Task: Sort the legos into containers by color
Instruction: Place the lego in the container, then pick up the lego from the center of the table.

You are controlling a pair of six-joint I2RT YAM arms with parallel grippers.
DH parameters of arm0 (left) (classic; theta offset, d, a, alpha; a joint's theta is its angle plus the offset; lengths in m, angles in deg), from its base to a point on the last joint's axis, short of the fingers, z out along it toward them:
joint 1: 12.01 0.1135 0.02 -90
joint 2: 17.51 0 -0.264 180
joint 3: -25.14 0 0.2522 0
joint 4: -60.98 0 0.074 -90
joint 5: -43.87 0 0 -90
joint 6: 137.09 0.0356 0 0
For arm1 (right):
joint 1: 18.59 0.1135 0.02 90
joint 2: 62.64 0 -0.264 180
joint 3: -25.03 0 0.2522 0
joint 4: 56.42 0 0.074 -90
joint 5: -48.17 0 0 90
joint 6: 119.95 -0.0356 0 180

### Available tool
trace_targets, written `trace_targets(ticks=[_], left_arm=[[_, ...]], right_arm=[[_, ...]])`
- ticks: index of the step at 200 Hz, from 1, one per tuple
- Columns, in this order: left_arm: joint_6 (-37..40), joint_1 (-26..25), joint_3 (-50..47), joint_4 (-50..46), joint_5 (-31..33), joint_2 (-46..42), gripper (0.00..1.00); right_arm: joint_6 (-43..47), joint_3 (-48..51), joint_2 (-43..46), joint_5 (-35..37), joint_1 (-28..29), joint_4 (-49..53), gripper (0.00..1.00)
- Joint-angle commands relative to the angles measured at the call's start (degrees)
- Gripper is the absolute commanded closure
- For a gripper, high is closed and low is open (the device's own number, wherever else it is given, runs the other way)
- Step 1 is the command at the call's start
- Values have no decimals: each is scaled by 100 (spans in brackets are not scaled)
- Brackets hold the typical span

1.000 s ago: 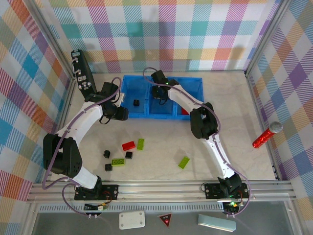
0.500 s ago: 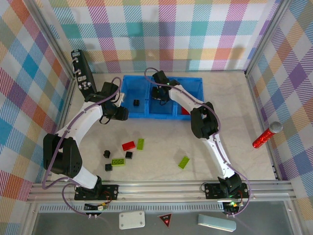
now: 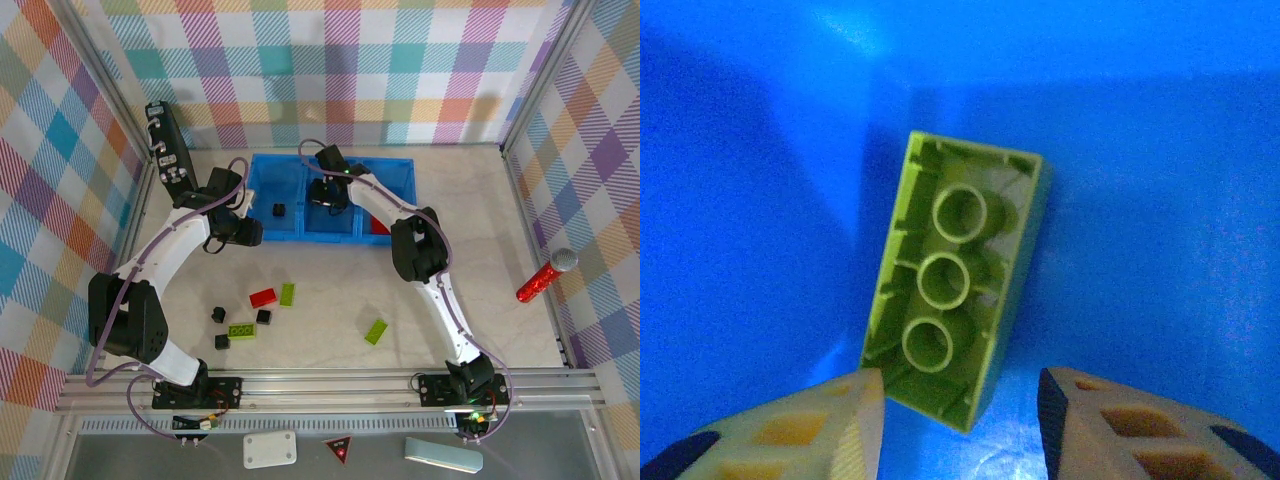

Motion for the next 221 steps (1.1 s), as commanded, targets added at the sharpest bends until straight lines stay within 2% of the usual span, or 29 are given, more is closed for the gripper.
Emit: trace_targets(ticks=[1,56,118,167,221], left_arm=[[-29,47,79,-137,-14,46,49],[-45,44,79,-129,-1,93,49],[-63,44,74,-111,-23,178,50],[-167,-7,172,-236,7,331,49],[-448,-282,437,-671,267,406,49]], right_arm=[[154,185,479,-218,-13,-57,55],[356,482,944,-401,-13,48,55],[688,663,1475,-871,-4,866,55],[781,1409,2103,-1290,5,1296,55],[861,2578,3020,-1358,62,1266,55]])
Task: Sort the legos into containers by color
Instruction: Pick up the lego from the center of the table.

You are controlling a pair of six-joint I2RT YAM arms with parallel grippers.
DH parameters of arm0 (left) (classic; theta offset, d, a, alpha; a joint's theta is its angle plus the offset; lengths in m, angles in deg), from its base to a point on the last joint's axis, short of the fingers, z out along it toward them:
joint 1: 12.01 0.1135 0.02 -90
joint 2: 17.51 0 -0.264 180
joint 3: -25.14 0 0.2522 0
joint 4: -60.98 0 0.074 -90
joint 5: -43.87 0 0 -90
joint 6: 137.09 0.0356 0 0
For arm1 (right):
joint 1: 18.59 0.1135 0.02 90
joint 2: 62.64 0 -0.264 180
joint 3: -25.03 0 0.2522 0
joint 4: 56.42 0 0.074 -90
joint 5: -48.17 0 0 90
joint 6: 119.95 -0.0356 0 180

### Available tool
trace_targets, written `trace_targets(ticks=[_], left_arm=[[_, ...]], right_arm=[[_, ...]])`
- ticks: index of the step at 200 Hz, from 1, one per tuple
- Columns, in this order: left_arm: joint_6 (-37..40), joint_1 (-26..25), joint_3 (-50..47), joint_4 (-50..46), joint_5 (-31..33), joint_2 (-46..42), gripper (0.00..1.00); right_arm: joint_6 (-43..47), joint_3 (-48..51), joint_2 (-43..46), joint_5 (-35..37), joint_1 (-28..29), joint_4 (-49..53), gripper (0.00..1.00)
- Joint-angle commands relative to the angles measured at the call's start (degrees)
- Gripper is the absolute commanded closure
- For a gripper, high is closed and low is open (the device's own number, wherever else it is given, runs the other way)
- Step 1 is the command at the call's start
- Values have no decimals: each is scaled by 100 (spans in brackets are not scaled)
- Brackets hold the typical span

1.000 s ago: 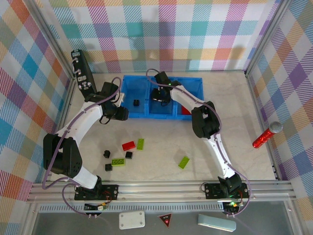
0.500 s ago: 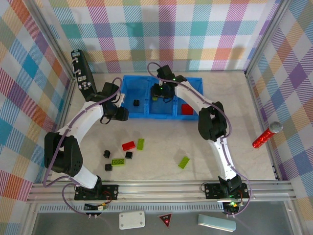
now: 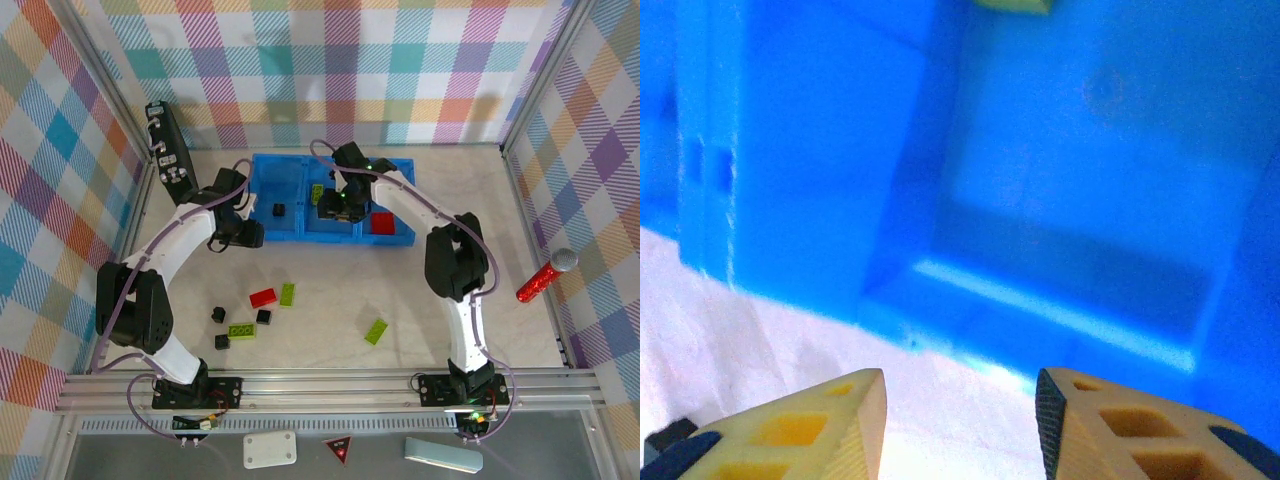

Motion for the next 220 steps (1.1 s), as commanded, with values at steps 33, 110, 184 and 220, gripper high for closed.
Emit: trace_targets(ticks=[33,110,184,220], left_arm=[[-649,-346,208,-676,284,-34,48],[-2235,-898,-473,-664,477,-420,41],[-3183,-954,-1714,-76,154,-756,16],[-3270,-980,-1999,318,-216,-600,9]], right_arm=[[111,982,1139,-227,92,3,55],[69,2174,2187,-303,220,-263,54],[-49,3123,2699,-374,255,-546,54],[-50,3327,2730,-340,260,-561,54]])
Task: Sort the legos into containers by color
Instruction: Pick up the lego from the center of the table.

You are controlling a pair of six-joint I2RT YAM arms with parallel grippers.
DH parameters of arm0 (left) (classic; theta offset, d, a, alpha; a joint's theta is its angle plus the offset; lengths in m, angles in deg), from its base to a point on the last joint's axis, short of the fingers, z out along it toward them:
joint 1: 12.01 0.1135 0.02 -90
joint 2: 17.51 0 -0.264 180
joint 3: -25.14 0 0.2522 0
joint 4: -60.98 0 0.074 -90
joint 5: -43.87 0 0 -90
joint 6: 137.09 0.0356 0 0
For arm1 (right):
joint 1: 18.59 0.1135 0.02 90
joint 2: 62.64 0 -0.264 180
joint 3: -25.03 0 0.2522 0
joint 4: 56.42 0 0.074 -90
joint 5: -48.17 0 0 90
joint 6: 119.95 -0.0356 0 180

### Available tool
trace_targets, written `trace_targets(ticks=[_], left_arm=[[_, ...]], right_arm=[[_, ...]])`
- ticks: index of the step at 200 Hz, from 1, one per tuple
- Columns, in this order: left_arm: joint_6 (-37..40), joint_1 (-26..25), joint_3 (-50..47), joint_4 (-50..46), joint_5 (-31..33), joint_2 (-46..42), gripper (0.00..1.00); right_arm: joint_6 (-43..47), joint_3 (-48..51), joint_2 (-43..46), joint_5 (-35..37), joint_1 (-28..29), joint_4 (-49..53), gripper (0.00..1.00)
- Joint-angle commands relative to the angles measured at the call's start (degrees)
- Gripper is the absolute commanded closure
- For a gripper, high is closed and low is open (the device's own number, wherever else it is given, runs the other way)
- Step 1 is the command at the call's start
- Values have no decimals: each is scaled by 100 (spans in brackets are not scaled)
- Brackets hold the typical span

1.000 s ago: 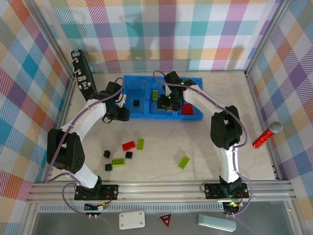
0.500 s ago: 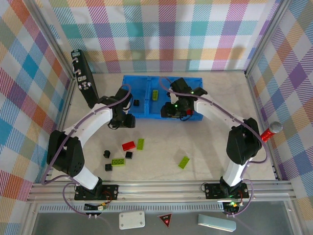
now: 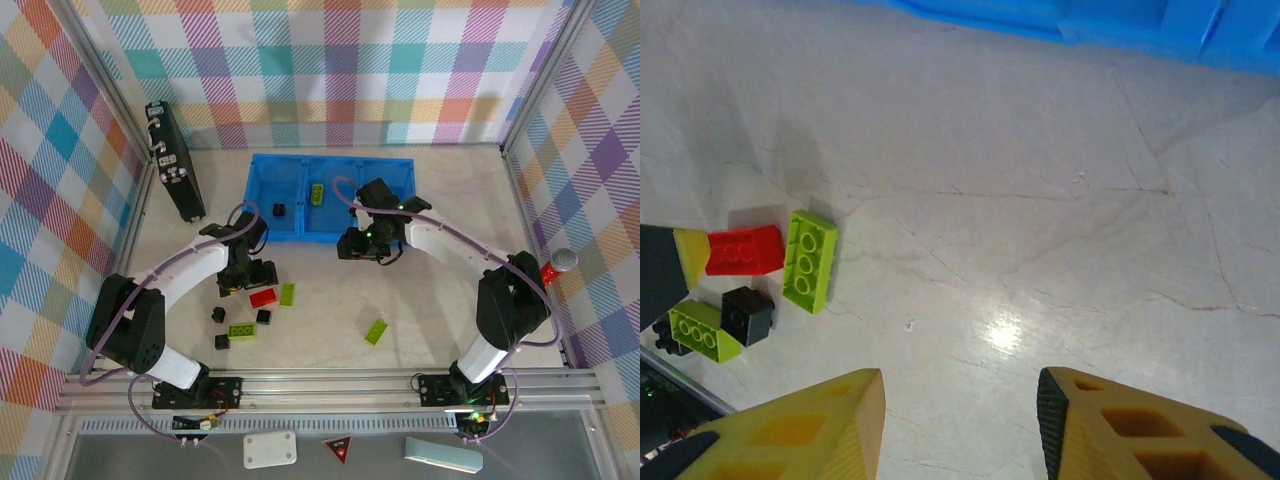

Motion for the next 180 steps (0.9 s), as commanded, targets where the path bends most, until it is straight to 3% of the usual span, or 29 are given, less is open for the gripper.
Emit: trace_targets(ticks=[1,83,180], left_arm=[[-222,-89,-160,340,-340,33,9],[-323,-306,-440,610,-436,383,9],[-325,-401,-426,717,-282,591,32]], right_arm=[[-33,108,147,-68,30,-93,54],[-26,206,169,1,30,-119,54],[-100,302,277,114,30,-75,55]])
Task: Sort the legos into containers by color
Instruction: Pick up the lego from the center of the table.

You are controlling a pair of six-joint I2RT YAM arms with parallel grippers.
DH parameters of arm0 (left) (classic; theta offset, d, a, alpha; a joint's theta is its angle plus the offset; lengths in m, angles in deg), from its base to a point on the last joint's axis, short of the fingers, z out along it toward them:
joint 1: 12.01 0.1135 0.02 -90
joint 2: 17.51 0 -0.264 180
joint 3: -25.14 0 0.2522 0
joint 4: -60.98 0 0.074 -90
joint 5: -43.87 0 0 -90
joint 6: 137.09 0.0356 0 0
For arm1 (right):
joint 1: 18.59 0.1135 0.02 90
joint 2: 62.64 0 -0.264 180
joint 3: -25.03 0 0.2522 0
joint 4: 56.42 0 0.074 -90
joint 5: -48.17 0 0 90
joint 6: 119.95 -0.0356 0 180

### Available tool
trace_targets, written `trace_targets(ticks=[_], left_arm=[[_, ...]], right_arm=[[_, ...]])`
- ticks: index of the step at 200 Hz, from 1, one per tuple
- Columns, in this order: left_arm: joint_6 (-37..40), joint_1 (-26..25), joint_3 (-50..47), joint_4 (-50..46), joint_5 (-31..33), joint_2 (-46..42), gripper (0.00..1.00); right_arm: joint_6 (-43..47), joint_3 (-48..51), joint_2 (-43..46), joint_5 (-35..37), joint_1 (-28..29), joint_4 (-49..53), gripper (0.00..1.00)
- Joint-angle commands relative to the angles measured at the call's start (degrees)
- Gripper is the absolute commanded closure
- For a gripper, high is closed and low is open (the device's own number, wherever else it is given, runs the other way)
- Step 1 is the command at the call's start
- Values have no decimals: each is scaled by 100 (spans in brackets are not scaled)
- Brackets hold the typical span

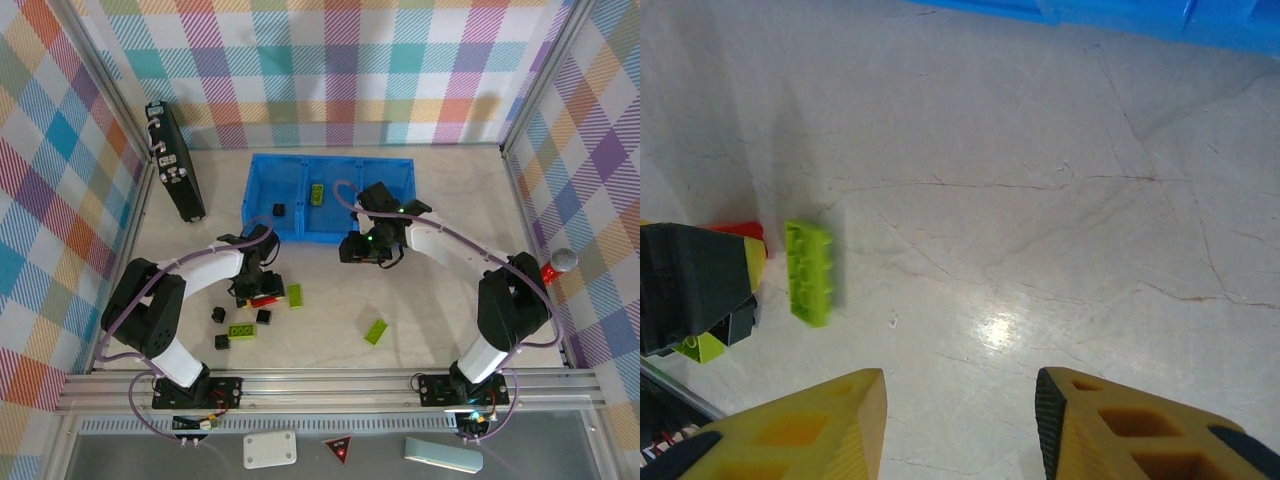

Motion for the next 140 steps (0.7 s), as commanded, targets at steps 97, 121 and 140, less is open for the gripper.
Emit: trace_targets(ticks=[97,121,140], left_arm=[[842,-208,341,-246,120,-306,36],[1461,-383,482,-189,-33,-457,37],[2102,-580,710,-329,16,-521,38]], right_arm=[[-320,274,316,-376,30,-296,56],[-409,274,282,-711,30,-400,56],[-459,254,256,-976,30,-421,55]])
